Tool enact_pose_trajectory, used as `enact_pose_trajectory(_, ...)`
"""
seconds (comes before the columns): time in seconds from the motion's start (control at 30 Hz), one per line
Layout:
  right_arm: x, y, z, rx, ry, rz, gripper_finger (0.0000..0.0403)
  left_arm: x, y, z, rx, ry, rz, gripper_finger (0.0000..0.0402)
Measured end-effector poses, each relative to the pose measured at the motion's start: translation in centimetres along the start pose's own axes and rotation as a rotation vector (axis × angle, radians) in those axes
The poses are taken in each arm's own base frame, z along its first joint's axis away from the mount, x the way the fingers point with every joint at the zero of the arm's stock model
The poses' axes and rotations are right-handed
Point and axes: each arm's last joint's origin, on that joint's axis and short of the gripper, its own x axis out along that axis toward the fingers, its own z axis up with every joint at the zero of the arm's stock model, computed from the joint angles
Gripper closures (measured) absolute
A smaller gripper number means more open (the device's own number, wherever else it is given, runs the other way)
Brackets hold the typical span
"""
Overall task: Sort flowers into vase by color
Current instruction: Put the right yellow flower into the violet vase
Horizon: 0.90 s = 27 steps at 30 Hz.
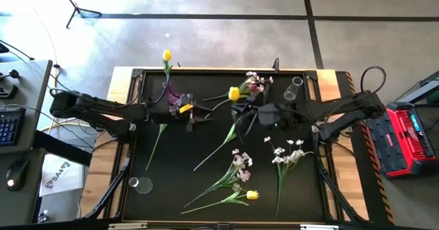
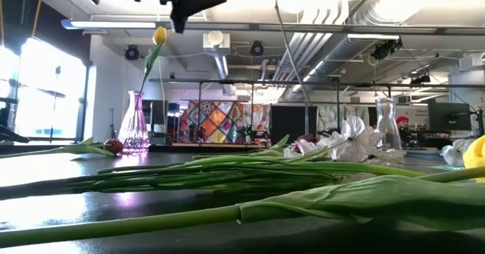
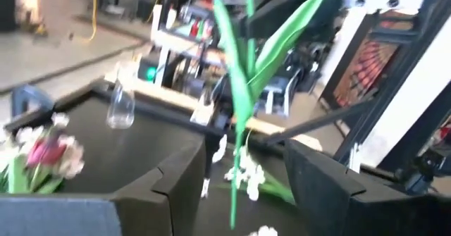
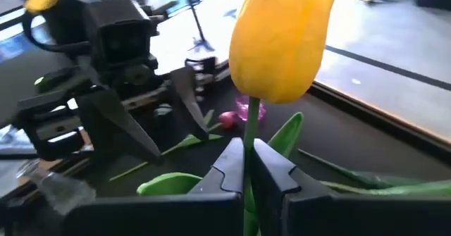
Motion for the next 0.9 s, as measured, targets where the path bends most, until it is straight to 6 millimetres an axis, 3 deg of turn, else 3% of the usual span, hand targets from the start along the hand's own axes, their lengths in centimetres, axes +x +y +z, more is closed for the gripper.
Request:
enact_pose_trajectory(0.27, 1.0, -0.3, 2.3, -0.092, -0.075, 0.226, 0.0402, 2.1, -0.2, -0.6, 0.014, -0.004, -0.033, 0.0188)
enact_pose_trajectory(0.53, 1.6, -0.4, 2.7, -0.117, -0.074, 0.317, 0.0402, 4.0, -0.6, 0.0, -0.007, -0.008, -0.048, 0.0189)
enact_pose_trajectory(0.7, 1.5, -0.4, 2.8, -0.13, -0.075, 0.335, 0.0402, 3.9, -0.6, 0.5, -0.016, -0.028, -0.018, 0.0235)
enact_pose_trajectory(0.9, 1.6, -0.4, 2.8, -0.095, -0.069, 0.341, 0.04, 3.2, -0.6, 1.1, -0.015, -0.027, -0.004, 0.0342)
